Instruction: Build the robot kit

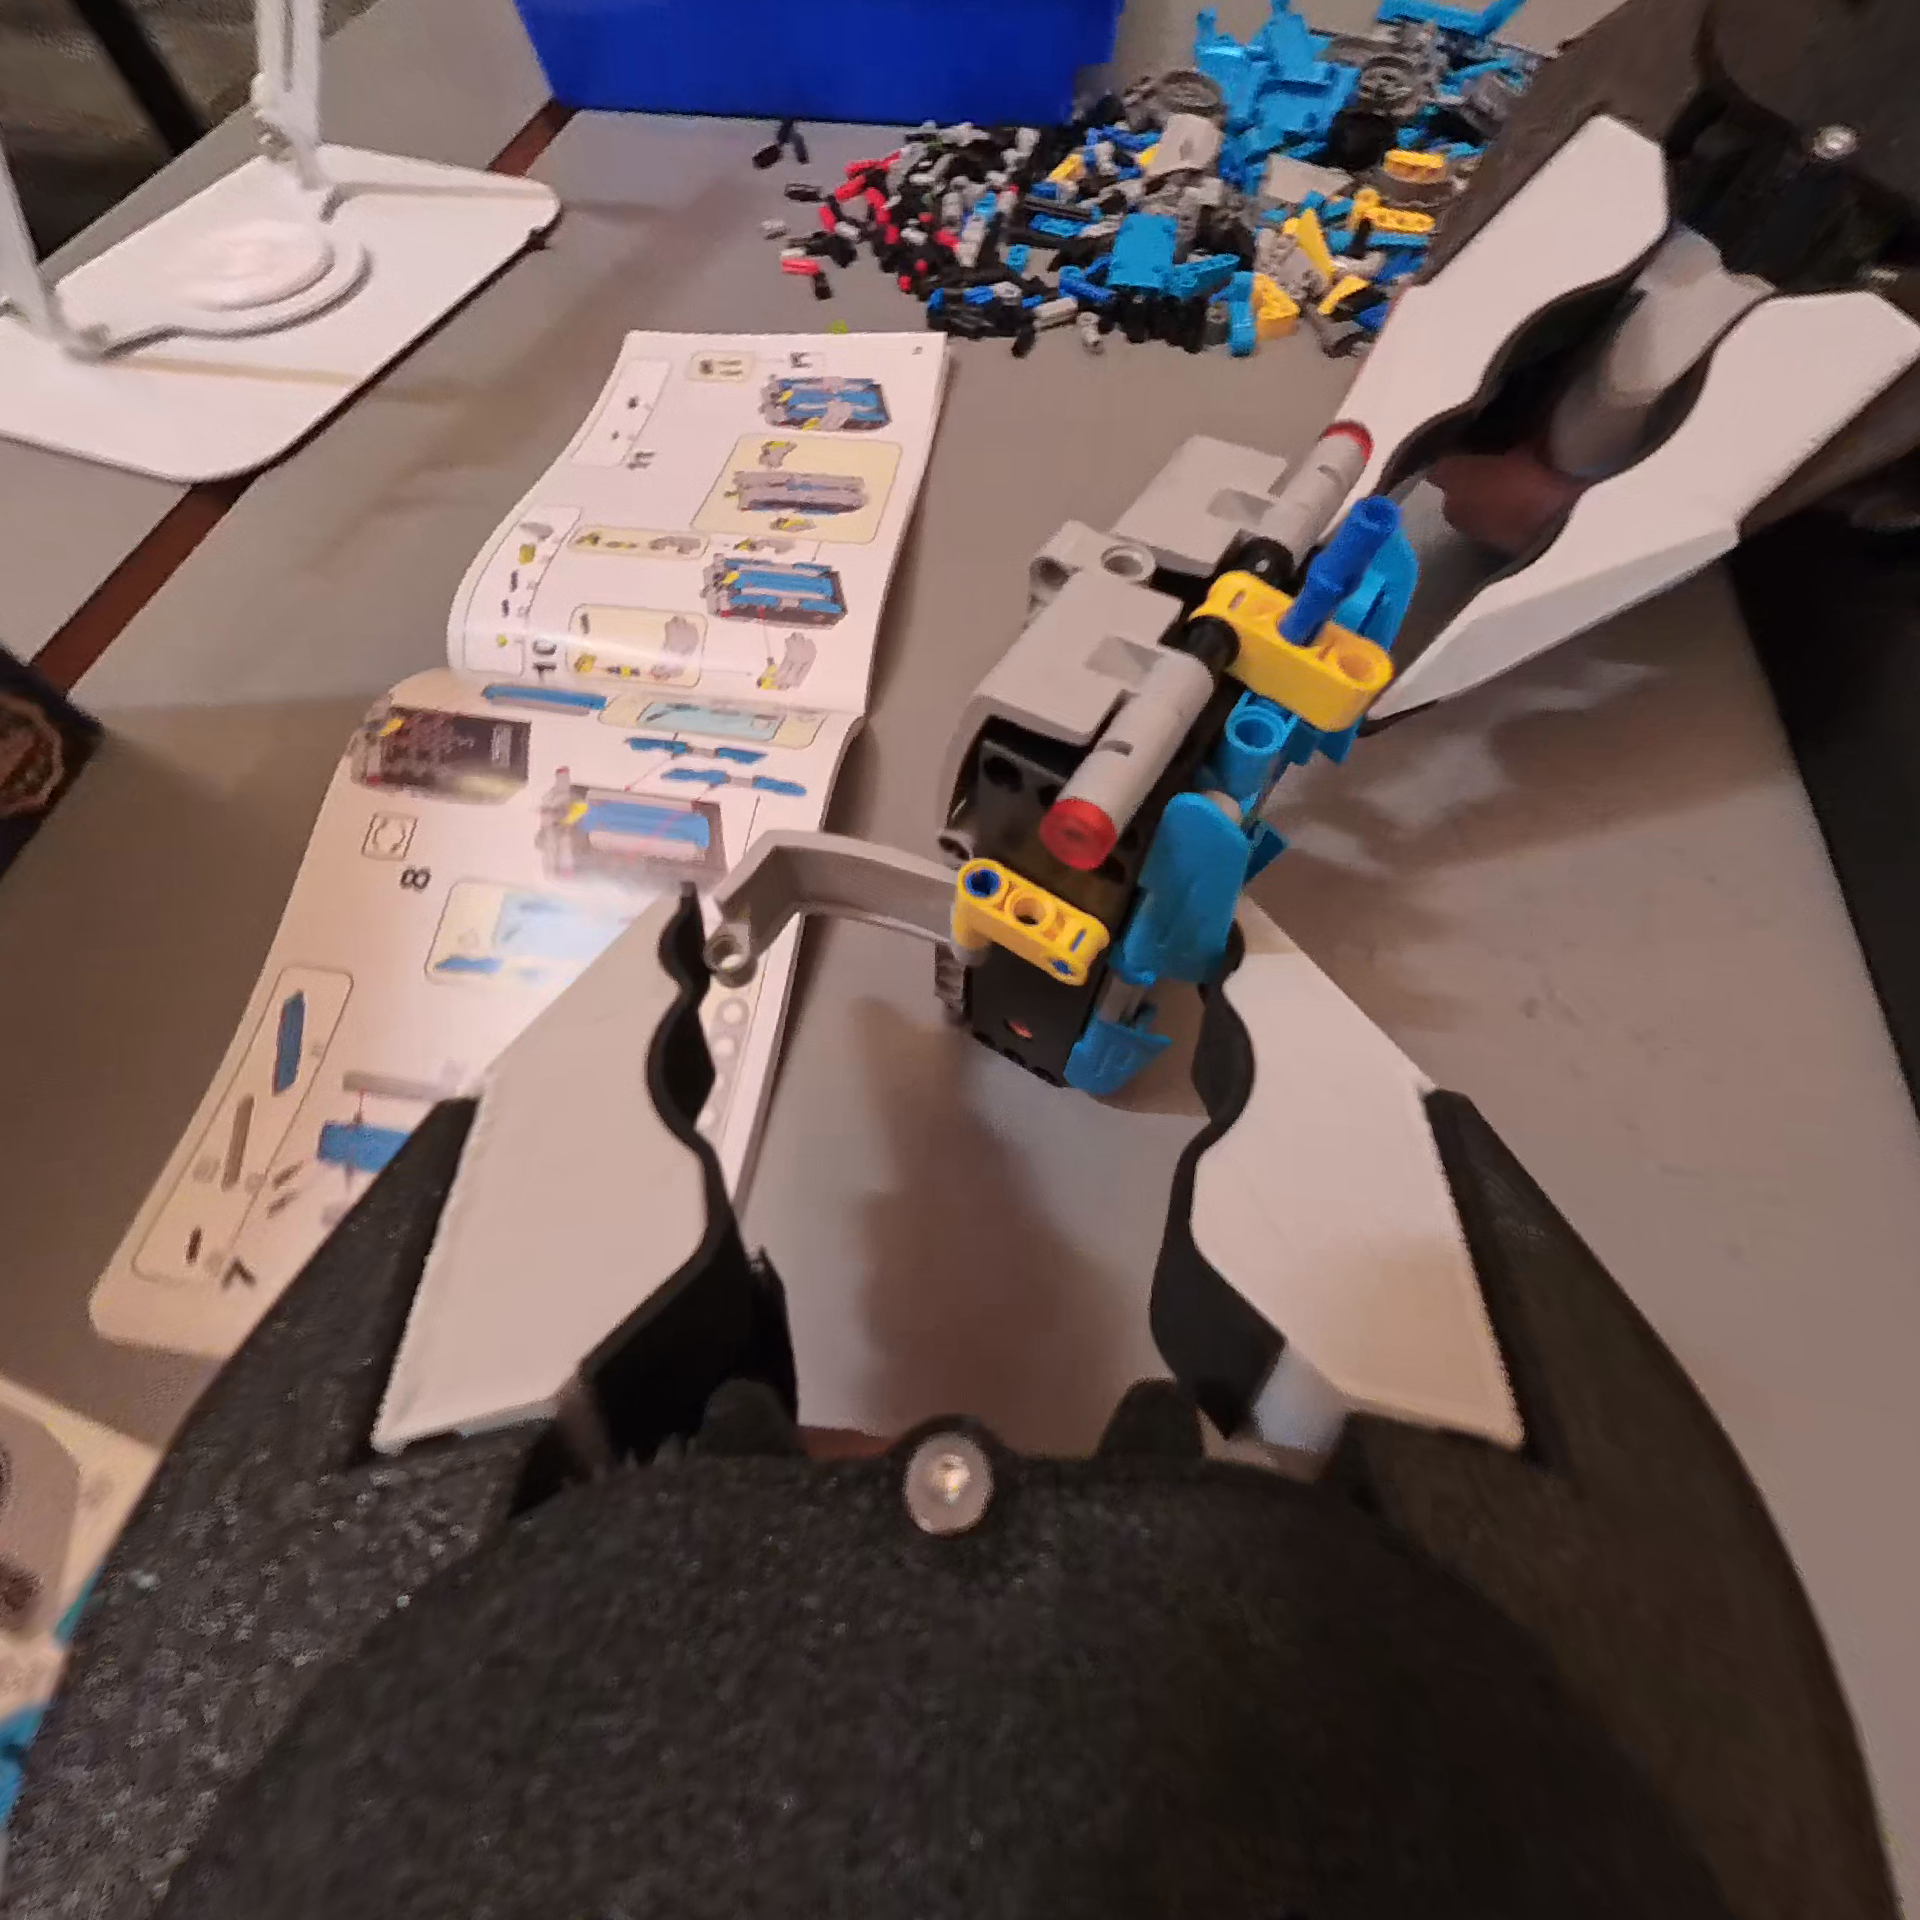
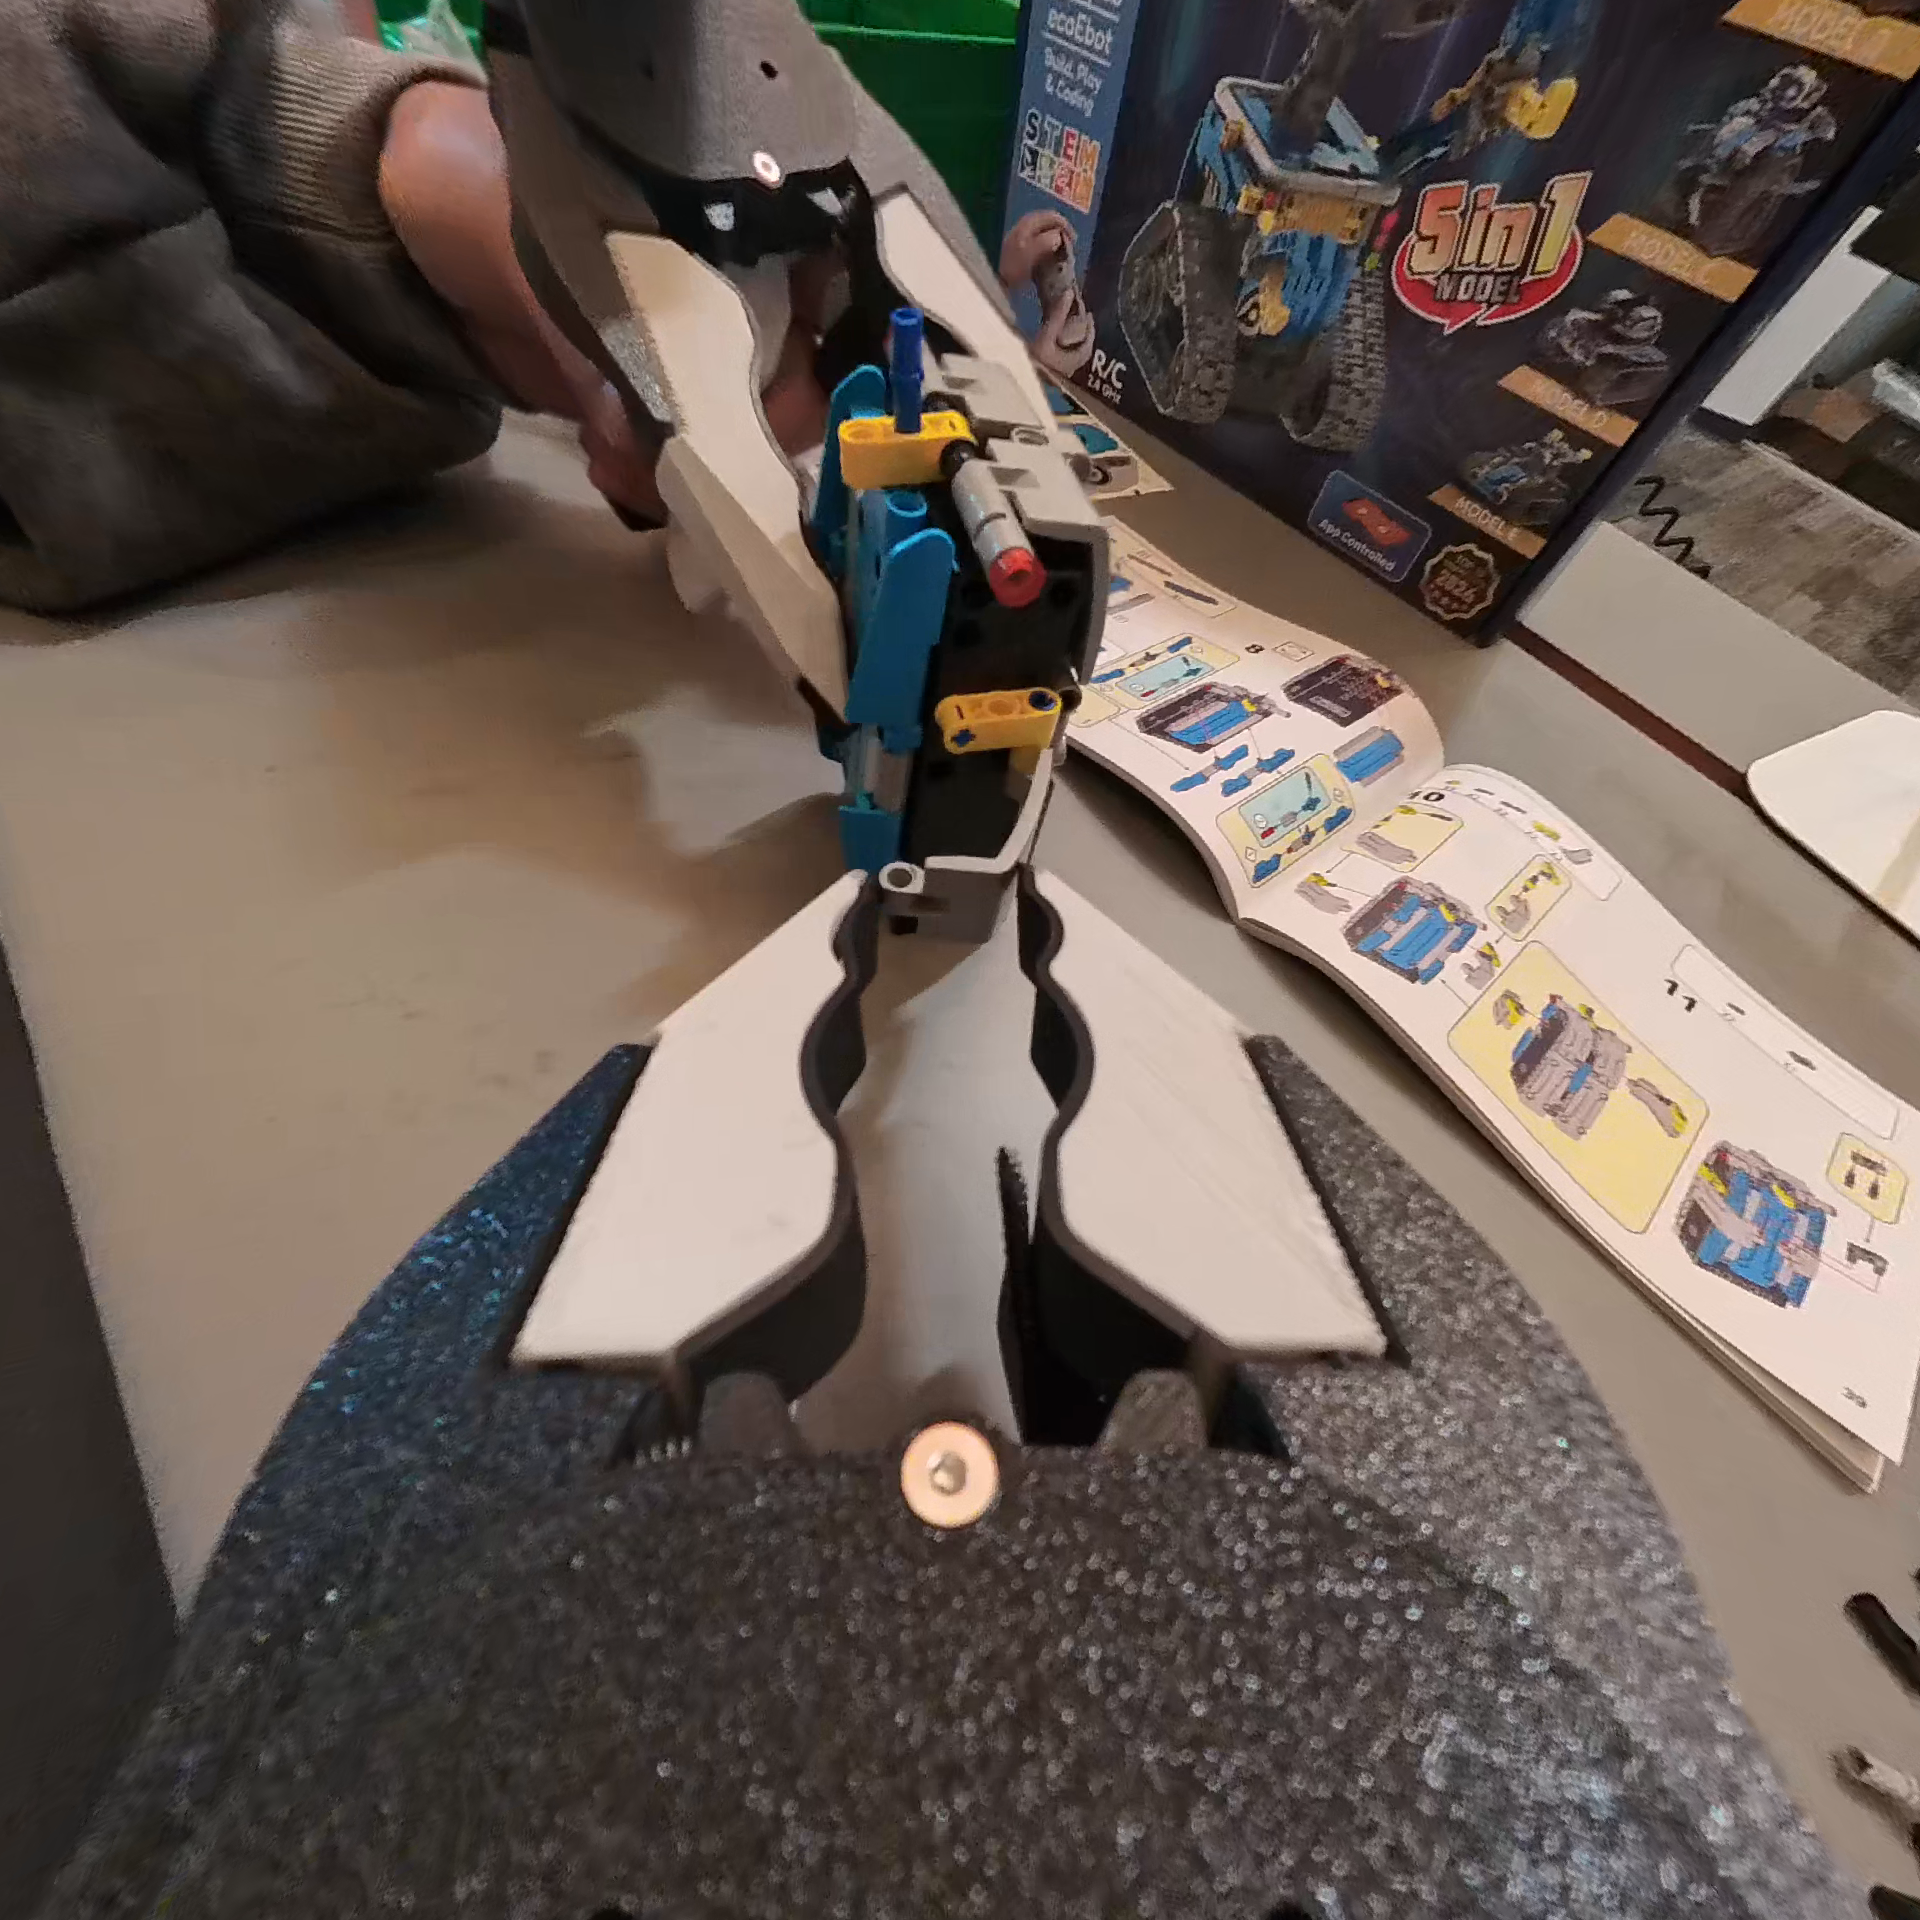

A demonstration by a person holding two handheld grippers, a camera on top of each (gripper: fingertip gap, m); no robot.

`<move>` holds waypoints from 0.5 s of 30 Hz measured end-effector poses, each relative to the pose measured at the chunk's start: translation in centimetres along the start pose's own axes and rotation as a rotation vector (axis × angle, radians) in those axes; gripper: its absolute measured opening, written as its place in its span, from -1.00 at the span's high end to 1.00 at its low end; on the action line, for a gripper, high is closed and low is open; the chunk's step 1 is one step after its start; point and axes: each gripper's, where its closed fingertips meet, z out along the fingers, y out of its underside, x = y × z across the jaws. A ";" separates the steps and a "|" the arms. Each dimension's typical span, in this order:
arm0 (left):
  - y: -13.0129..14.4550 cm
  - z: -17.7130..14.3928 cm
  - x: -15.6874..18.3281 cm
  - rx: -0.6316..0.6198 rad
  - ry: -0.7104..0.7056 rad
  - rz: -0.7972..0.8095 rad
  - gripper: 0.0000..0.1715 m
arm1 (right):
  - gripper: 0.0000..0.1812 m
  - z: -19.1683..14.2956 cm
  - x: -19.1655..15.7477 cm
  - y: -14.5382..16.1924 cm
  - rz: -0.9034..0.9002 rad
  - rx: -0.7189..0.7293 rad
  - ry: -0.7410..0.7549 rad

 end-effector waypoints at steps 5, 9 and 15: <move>0.8 -1.0 0.3 -0.012 -0.163 -0.102 -0.07 | 0.71 -0.1 -0.6 0.0 -0.037 -0.009 0.024; 1.4 -2.1 -0.3 -0.059 -0.349 -0.183 0.49 | 0.90 0.0 -1.3 0.0 -0.088 -0.041 0.060; 1.4 -1.6 2.4 -0.093 -0.361 -0.091 0.40 | 0.91 0.6 -2.0 -0.4 -0.171 -0.050 0.117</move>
